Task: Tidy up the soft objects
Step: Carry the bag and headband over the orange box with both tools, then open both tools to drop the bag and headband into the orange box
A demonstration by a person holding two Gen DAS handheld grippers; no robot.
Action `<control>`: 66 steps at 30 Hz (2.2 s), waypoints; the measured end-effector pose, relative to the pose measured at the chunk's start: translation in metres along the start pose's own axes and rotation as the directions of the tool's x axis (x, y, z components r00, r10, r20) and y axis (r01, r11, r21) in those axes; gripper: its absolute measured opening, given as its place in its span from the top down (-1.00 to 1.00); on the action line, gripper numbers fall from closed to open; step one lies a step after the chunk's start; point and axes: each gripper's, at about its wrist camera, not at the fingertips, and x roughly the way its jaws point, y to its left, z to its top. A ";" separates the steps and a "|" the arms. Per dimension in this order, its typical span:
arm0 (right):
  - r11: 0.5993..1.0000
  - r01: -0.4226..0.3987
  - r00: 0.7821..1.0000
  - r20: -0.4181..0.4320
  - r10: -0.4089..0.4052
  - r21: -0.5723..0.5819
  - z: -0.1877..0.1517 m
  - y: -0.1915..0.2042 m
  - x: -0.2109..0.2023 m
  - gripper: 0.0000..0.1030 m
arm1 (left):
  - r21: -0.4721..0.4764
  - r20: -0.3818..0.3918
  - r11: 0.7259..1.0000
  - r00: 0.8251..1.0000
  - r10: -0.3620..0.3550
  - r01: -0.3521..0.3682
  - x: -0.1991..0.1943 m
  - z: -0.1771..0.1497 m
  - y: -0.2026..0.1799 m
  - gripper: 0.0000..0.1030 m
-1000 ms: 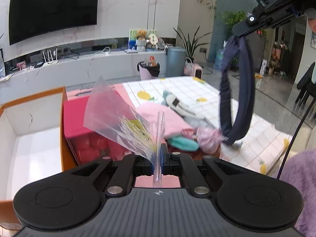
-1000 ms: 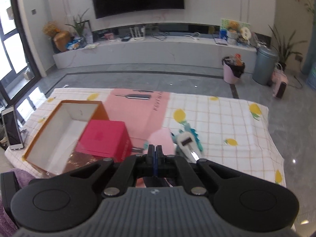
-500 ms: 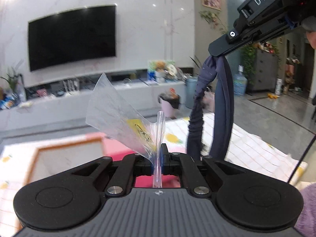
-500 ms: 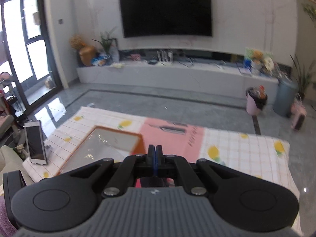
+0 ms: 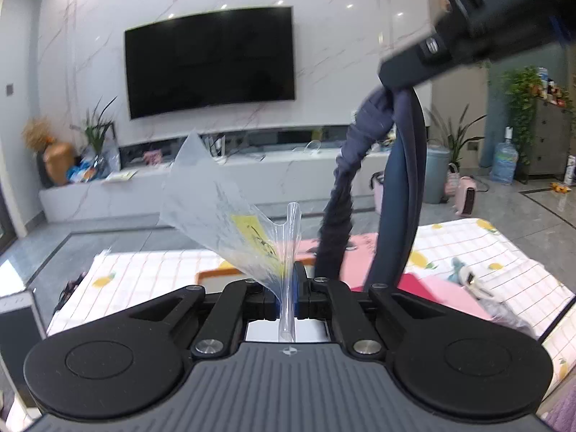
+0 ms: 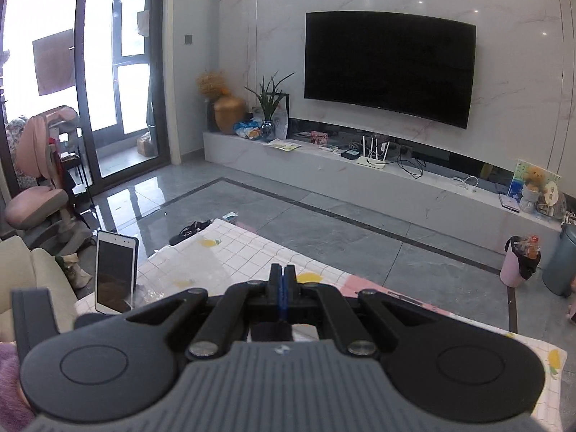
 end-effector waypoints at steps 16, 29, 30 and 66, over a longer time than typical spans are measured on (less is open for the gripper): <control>0.995 -0.050 0.935 -0.347 0.079 0.092 -0.145 0.026 0.169 1.00 | 0.006 -0.246 0.999 0.969 0.034 -0.034 0.049 -0.052 0.053 0.88; 1.000 -0.026 0.897 -0.441 0.017 -0.015 -0.197 0.041 0.216 1.00 | -0.034 -0.412 0.999 0.911 0.014 -0.031 0.078 -0.086 0.059 0.88; 0.999 -0.026 0.892 -0.451 0.014 -0.019 -0.203 0.039 0.214 1.00 | -0.046 -0.429 0.998 0.903 0.009 -0.031 0.081 -0.087 0.060 0.88; 0.999 -0.022 0.891 -0.455 0.001 -0.041 -0.203 0.054 0.197 1.00 | -0.145 -0.368 0.988 0.930 -0.010 -0.046 0.034 -0.076 0.092 -0.92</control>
